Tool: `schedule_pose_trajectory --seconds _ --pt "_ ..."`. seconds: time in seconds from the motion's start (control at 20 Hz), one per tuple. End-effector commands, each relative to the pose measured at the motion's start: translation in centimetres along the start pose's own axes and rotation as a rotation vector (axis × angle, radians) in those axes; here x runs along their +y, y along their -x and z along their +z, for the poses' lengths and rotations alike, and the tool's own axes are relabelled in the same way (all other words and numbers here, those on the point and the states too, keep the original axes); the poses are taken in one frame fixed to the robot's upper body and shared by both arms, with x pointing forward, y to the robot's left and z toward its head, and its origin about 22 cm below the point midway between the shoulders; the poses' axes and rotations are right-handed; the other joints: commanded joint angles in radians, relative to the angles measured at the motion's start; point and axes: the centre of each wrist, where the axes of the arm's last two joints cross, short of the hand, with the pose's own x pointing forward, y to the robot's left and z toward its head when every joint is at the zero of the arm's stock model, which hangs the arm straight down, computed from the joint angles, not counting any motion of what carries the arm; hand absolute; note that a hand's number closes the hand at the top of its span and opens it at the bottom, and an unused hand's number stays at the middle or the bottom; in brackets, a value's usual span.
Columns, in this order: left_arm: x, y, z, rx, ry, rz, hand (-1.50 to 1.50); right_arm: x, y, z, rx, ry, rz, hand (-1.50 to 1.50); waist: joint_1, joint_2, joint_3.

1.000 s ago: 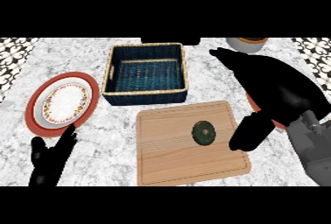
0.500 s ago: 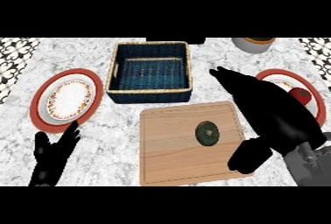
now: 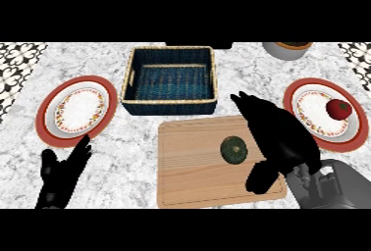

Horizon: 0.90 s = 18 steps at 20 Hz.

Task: Pick the squash from the cutting board and place it in the basket

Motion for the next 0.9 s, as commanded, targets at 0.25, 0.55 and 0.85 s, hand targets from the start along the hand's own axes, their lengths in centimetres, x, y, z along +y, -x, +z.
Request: schedule_pose_trajectory --seconds 0.25,0.55,0.85 --pt "-0.4 1.1 -0.6 0.082 -0.006 -0.008 0.00 3.1 0.8 -2.8 0.124 -0.028 0.002 -1.50 0.004 0.007 -0.006" --pt "-0.5 0.8 -0.4 0.087 0.010 0.018 0.00 5.1 2.6 -1.6 0.104 -0.001 0.001 -1.50 -0.001 0.006 -0.006" --pt "-1.1 2.2 0.2 0.063 0.008 -0.007 0.00 7.1 3.4 -5.0 0.109 -0.014 0.004 -1.50 0.006 0.007 -0.006"
